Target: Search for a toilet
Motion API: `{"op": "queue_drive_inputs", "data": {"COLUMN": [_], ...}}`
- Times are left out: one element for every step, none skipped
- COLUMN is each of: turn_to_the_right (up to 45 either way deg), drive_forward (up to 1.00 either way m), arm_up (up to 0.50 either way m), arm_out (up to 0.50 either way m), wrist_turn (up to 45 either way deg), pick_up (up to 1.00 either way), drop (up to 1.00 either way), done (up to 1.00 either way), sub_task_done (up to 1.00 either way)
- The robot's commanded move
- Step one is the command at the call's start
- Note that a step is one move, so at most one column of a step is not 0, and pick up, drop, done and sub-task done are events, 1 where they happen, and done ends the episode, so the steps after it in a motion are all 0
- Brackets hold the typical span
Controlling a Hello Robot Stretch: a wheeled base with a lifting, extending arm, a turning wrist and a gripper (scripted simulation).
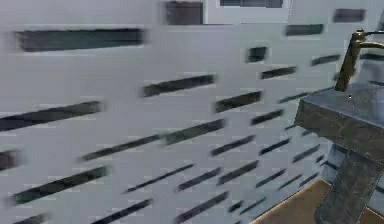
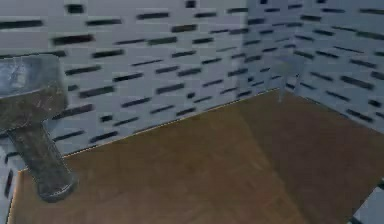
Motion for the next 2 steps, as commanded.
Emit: {"op": "queue_drive_inputs", "data": {"turn_to_the_right": [-45.0, -45.0], "drive_forward": [0.00, 0.00], "arm_up": [0.00, 0.00], "arm_out": [0.00, 0.00], "wrist_turn": [0.0, 0.0], "pick_up": [0.00, 0.00], "drop": [0.00, 0.00], "done": [0.00, 0.00], "sub_task_done": [0.00, 0.00]}}
